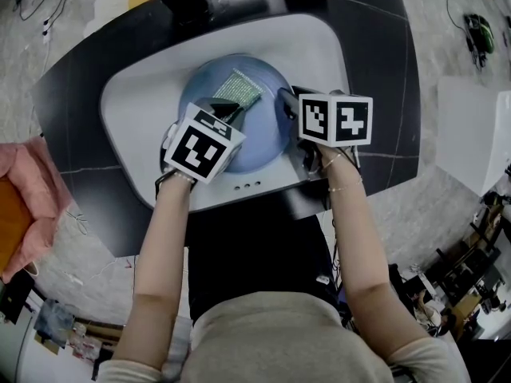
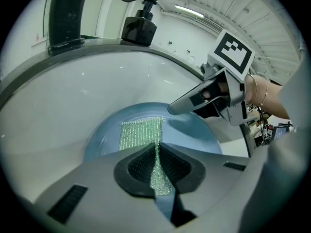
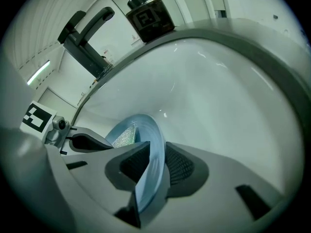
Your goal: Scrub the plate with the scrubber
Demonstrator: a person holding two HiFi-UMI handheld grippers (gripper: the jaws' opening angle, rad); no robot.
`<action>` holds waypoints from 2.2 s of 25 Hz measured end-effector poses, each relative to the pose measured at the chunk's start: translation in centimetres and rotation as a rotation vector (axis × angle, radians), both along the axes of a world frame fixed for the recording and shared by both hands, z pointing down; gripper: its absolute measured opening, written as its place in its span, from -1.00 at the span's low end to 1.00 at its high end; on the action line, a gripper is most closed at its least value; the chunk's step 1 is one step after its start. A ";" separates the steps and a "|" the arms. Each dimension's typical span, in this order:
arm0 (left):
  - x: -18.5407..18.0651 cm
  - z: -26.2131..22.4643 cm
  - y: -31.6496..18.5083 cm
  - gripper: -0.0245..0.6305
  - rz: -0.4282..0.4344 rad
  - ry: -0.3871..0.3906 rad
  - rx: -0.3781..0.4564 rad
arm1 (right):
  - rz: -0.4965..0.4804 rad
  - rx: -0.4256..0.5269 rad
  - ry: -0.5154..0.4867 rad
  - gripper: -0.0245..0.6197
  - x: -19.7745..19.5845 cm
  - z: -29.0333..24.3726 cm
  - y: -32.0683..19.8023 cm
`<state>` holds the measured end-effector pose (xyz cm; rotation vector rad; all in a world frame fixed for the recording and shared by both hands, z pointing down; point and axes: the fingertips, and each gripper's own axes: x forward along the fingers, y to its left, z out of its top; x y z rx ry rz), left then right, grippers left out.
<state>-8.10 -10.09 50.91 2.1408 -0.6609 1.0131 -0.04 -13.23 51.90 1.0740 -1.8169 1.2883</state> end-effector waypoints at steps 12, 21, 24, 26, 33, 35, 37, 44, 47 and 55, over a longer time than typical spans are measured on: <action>-2.0 -5.0 0.0 -0.80 -0.118 -0.002 0.114 | -0.035 0.142 0.015 -0.43 -0.6 -4.3 -0.8; -3.0 -11.3 -0.1 -0.80 -0.254 0.074 0.236 | -0.103 0.324 -0.110 -0.72 -2.8 -11.6 -1.2; -3.8 -14.1 0.0 -0.80 -0.294 0.102 0.287 | -0.128 0.382 -0.161 -0.90 -3.6 -14.4 -1.0; -4.4 -15.7 0.1 -0.80 -0.317 0.119 0.316 | -0.150 0.413 -0.201 -0.90 -4.2 -16.2 -0.6; -6.2 -20.4 0.8 -0.80 -0.398 0.156 0.425 | -0.203 0.508 -0.364 -0.90 -6.5 -21.7 1.5; -6.7 -21.7 0.7 -0.80 -0.440 0.170 0.472 | -0.214 0.515 -0.385 -0.90 -6.7 -22.7 2.1; -7.0 -22.7 0.8 -0.80 -0.465 0.180 0.509 | -0.228 0.534 -0.388 -0.90 -6.7 -23.8 2.6; -7.1 -24.8 2.4 -0.80 -0.518 0.262 0.533 | -0.275 0.617 -0.387 -0.90 -7.1 -27.3 4.6; -7.3 -25.2 2.9 -0.80 -0.533 0.283 0.538 | -0.300 0.627 -0.380 -0.90 -7.7 -26.7 5.3; -7.5 -25.1 3.3 -0.80 -0.552 0.310 0.527 | -0.291 0.653 -0.373 -0.90 -8.8 -26.2 5.6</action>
